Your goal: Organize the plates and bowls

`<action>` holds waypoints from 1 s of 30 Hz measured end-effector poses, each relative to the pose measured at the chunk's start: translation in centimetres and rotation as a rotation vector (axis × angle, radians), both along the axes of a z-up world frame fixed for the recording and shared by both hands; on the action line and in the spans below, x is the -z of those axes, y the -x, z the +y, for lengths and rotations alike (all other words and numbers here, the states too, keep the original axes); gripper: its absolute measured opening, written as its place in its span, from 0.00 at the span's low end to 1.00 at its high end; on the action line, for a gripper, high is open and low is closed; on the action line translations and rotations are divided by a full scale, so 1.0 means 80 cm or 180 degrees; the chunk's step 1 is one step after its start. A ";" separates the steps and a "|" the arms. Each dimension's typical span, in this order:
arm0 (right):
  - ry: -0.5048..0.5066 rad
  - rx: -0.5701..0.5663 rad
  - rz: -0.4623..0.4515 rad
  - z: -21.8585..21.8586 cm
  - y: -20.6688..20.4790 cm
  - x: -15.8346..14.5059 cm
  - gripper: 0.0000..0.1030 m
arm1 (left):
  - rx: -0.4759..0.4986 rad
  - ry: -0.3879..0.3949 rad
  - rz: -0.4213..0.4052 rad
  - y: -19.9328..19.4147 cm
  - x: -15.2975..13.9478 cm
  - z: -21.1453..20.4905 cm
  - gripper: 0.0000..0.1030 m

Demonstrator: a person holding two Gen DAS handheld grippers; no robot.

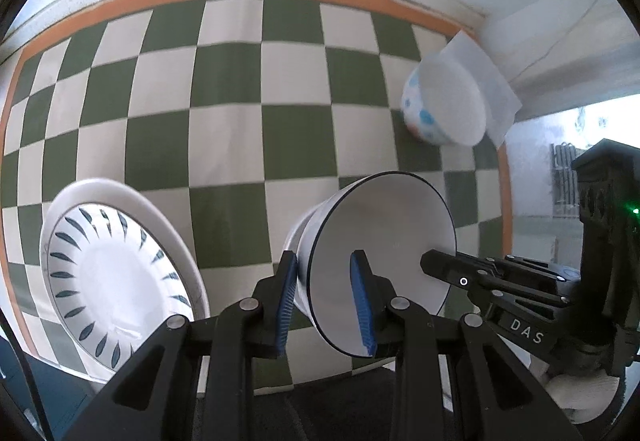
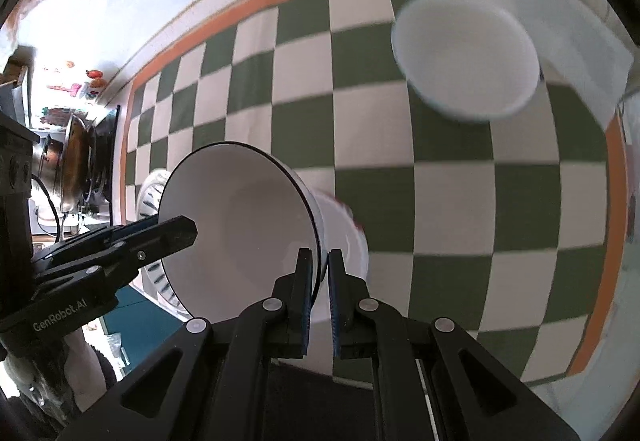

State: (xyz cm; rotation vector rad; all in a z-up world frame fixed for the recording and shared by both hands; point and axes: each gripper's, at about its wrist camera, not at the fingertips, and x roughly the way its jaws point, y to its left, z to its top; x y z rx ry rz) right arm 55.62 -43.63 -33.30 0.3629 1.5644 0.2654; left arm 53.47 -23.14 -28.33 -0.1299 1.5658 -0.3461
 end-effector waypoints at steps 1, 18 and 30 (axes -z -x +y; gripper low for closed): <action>-0.0010 0.0019 0.0024 0.000 0.002 0.006 0.09 | 0.0014 -0.0009 0.0012 0.002 0.003 -0.001 0.24; 0.0117 0.0067 0.0165 0.006 0.006 0.048 0.12 | 0.0119 -0.0243 0.0190 0.010 0.044 -0.013 0.24; 0.0088 0.0374 -0.0097 -0.050 -0.005 -0.003 0.21 | 0.0017 -0.0267 -0.0204 -0.015 -0.021 -0.017 0.25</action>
